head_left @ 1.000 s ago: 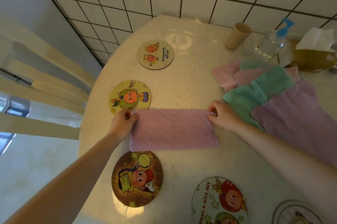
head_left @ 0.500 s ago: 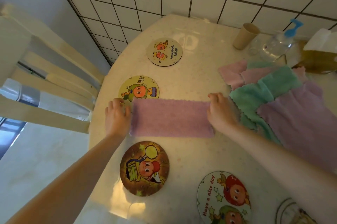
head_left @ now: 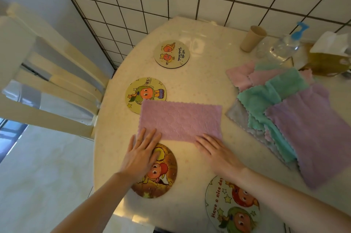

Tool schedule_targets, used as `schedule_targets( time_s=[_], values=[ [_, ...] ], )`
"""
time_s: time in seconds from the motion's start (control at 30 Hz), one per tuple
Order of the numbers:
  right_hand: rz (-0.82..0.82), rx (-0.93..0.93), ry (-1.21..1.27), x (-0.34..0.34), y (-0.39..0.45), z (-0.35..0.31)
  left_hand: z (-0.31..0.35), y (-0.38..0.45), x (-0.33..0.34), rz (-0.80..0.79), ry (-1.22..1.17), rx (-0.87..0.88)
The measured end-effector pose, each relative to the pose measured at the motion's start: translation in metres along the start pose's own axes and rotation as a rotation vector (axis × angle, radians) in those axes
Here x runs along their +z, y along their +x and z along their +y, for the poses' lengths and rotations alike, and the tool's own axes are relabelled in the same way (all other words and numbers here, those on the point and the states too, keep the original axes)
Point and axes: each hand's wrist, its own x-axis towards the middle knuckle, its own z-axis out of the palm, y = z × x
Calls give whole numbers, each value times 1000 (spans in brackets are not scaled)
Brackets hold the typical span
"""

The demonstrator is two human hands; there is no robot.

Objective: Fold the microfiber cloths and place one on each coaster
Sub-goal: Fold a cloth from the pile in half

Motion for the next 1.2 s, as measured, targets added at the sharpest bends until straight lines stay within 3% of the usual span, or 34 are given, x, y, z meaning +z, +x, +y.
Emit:
schedule_targets(
  time_s=[0.27, 0.43, 0.6, 0.77, 0.97, 1.1, 1.2],
  values=[
    [30, 48, 51, -9, -11, 11, -16, 2, -3, -43, 56, 53],
    [39, 124, -16, -12, 1, 17, 17, 4, -7, 29, 111, -24],
    [57, 116, -60, -17, 13, 17, 57, 12, -3, 16, 45, 154],
    [136, 95, -70, -22, -4, 6, 63, 10, -1, -55, 69, 149],
    [213, -4, -33, -15, -55, -57, 81, -16, -9, 59, 41, 288],
    [302, 11, 156, -18, -76, -101, 95, -45, 11, 4, 59, 396],
    [184, -50, 371, -24, -90, -114, 89, -61, 21, -7, 46, 415]
  ],
)
